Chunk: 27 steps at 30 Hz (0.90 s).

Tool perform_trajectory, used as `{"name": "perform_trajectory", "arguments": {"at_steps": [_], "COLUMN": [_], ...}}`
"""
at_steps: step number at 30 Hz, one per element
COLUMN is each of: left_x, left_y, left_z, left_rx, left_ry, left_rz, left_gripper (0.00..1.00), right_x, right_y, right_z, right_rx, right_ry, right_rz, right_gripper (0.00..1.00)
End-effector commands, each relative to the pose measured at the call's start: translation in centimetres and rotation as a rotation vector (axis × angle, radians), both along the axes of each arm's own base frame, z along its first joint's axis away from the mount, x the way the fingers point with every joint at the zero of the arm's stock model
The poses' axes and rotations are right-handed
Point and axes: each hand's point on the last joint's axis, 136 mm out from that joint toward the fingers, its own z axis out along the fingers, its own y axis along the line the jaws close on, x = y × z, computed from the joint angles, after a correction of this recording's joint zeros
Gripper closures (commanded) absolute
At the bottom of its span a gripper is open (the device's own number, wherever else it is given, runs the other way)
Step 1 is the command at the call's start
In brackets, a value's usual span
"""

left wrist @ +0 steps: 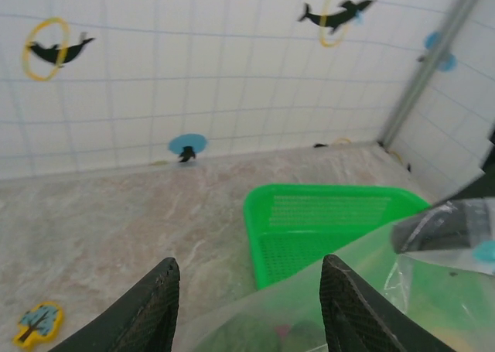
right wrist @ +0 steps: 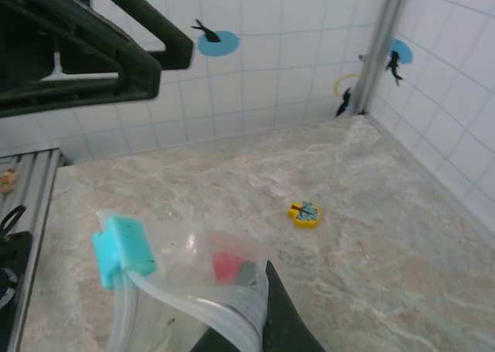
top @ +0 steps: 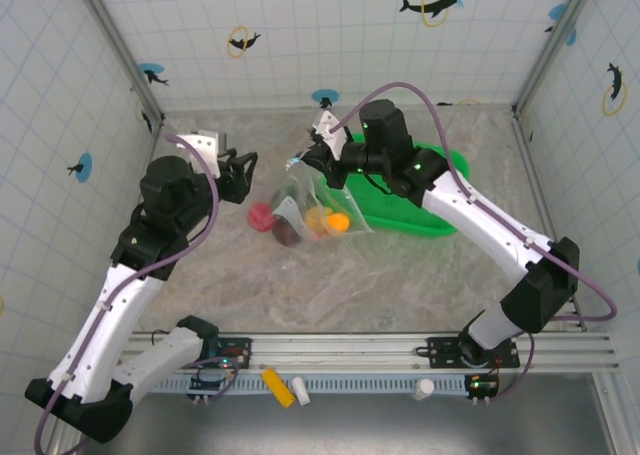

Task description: Place the food in the zip-top bag and seal the zipper

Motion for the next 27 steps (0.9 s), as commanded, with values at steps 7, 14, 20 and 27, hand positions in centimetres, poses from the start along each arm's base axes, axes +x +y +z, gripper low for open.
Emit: {"name": "perform_trajectory", "arguments": {"at_steps": [7, 14, 20, 27], "left_x": [-6.9, -6.2, -6.0, -7.0], "left_y": [-5.7, -6.2, -6.7, -8.2], "left_z": [-3.0, -4.7, -3.4, -3.9], "left_rx": [0.174, 0.186, 0.125, 0.105], "left_ry": [-0.160, -0.182, -0.271, -0.259], "left_rz": [-0.490, -0.484, -0.483, -0.597], "left_gripper": [0.49, 0.46, 0.42, 0.51], "right_x": [-1.9, -3.1, -3.8, -3.4], "right_y": [-1.0, -1.5, -1.8, -1.7], "right_z": [1.6, -0.1, -1.6, -2.6], "right_rx": [0.061, 0.111, 0.110, 0.086], "right_ry": [-0.020, 0.049, 0.094, 0.134], "right_rz": [0.157, 0.147, 0.111, 0.067], "right_gripper": [1.00, 1.00, 1.00, 1.00]}}
